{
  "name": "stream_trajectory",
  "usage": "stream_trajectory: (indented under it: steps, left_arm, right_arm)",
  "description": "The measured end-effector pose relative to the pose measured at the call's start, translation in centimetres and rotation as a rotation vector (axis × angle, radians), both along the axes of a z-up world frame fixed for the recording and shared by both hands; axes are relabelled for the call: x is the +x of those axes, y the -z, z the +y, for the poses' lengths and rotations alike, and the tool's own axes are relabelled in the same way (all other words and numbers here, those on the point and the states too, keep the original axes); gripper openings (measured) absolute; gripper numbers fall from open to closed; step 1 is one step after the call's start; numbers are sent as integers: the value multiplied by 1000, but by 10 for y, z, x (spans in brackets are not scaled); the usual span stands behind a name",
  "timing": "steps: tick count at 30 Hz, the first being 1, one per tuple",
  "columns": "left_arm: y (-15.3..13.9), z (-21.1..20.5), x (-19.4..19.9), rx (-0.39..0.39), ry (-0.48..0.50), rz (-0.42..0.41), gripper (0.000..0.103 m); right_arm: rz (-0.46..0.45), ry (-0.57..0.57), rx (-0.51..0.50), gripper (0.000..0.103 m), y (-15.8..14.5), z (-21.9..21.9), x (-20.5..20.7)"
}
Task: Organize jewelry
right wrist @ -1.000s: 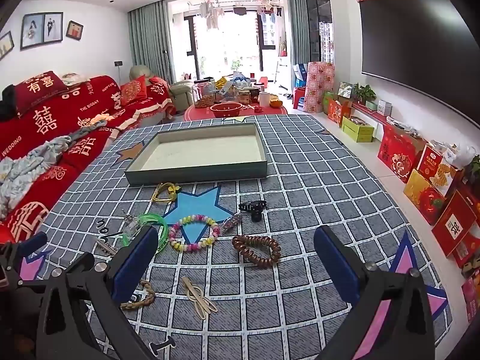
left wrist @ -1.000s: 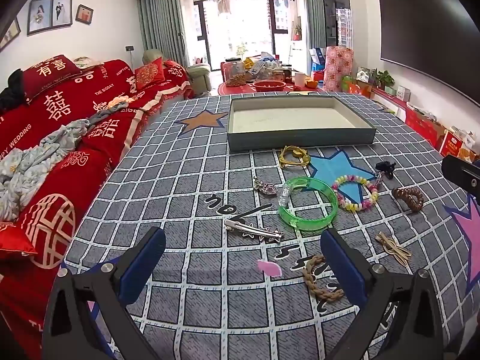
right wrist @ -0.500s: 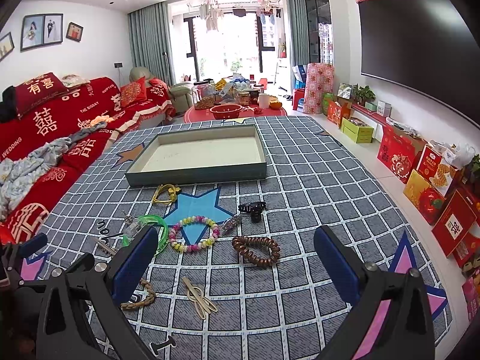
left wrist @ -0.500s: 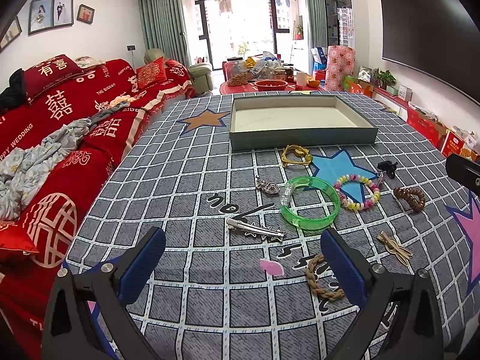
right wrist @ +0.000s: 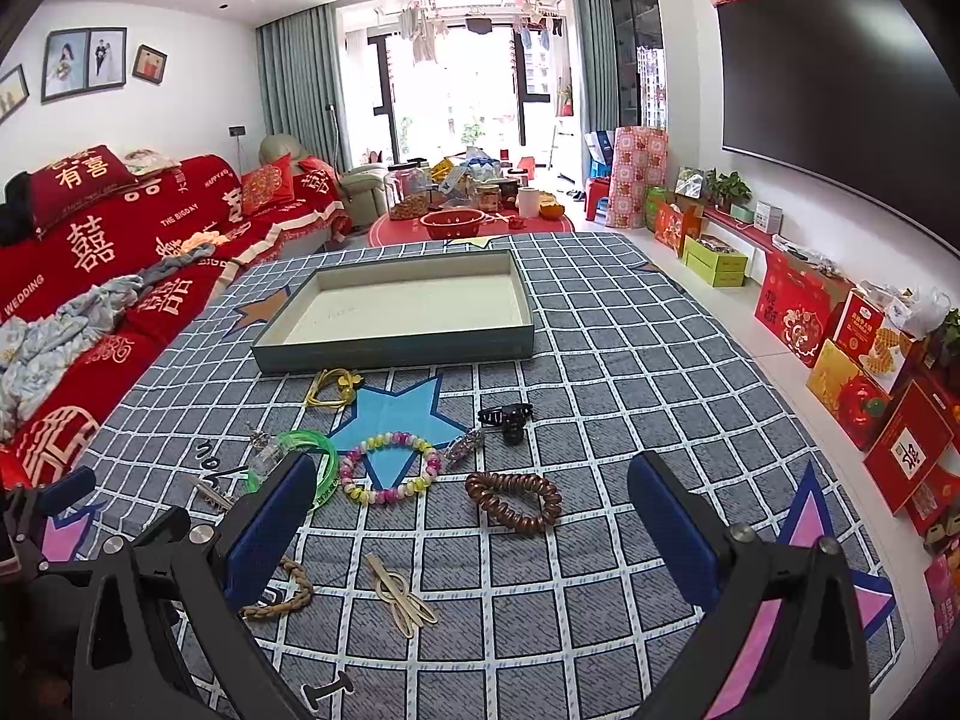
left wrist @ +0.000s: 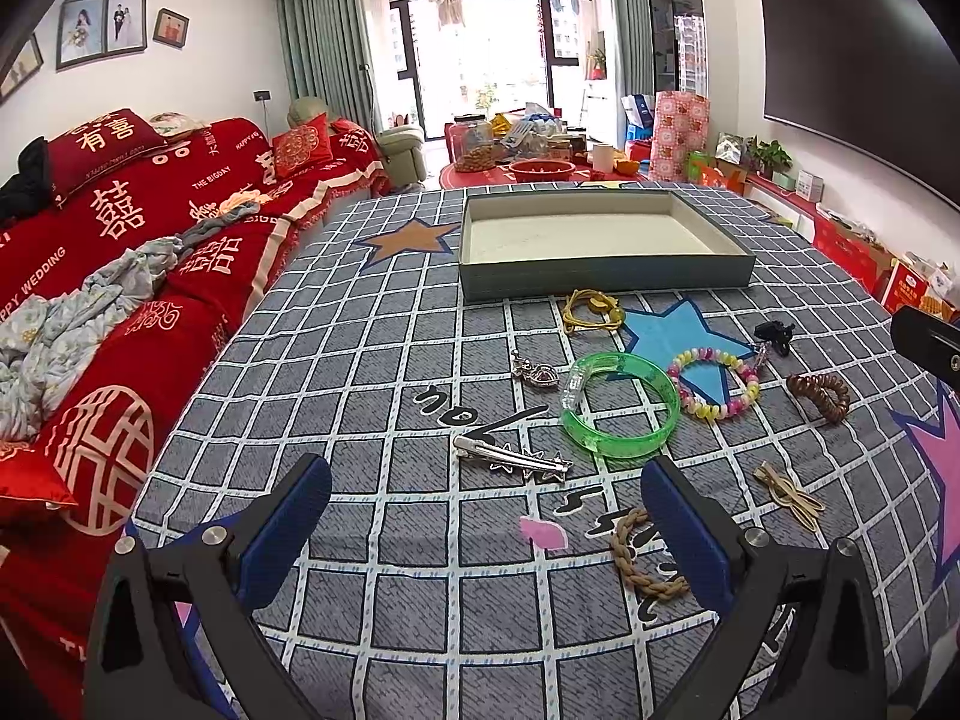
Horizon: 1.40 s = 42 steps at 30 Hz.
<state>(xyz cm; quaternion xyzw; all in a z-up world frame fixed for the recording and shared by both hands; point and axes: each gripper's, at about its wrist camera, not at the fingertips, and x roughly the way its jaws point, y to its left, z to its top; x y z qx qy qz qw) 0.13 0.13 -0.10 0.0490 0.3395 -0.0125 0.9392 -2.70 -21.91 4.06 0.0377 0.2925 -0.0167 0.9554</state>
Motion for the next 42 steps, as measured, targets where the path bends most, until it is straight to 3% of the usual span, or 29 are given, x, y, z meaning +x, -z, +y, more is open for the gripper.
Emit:
stream_trajectory:
  steps: [27,31,42]
  left_arm:
    - [5,3,-5,-30,-5,9,103]
    - [5,5,-2,-97,-4,15,103]
    - [5,4,-2,-79,-4,9,103]
  right_arm:
    - [1,0,5,103,1,0,-1]
    - [0,0,2,103,1,0,-1]
    - [1,-1,2,103,2,0,0]
